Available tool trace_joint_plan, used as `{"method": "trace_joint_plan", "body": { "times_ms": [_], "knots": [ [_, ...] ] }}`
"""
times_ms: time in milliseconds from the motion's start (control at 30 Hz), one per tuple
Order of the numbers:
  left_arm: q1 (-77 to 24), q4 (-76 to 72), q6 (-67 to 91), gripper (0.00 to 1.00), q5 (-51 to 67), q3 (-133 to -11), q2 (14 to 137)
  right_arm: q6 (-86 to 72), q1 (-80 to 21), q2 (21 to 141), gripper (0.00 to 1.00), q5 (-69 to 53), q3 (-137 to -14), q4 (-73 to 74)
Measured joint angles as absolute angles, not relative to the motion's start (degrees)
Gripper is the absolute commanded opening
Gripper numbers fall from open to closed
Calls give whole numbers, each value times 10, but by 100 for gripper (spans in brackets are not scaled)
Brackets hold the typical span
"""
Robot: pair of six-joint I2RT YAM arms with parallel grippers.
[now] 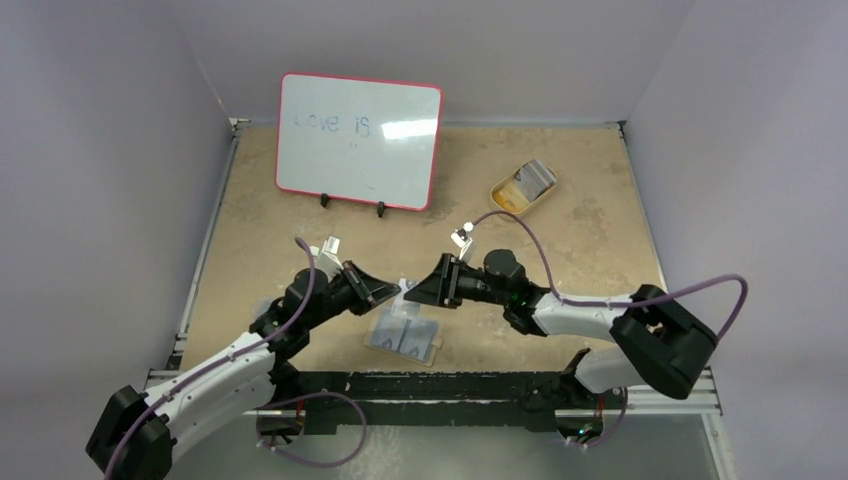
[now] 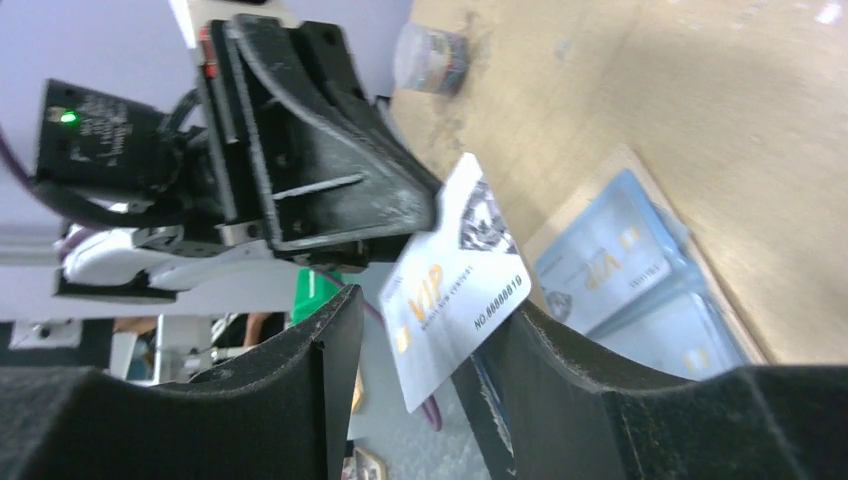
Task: Put the credit cards into the card holder
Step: Pick up the credit card from the storage box, then insert the credit card into the card holder.
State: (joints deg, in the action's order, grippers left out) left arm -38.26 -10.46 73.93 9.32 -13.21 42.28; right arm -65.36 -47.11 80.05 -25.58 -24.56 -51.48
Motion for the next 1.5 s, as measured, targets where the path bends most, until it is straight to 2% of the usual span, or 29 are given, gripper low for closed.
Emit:
{"method": "trace_joint_plan", "body": {
  "times_ms": [200, 533, 767, 900, 1133, 1500],
  "knots": [
    [-383, -106, 739, 0, 96, -131, 403, -634, -472, 745, 49, -209, -234, -380],
    [-383, -15, 691, 0, 62, -131, 384, -674, -520, 683, 49, -113, -224, -198],
    [-383, 57, 651, 0, 51, -144, 415, -729, -594, 753, 41, -69, -246, -127],
    [-383, 66, 639, 0, 64, -144, 426, -730, -601, 785, 32, -34, -290, -73],
    [-383, 18, 640, 0, 79, -112, 439, -726, -601, 832, 23, 27, -352, -4],
    [-383, -26, 663, 0, 49, -74, 422, -724, -599, 856, 21, 58, -378, 3]
  ]
}}
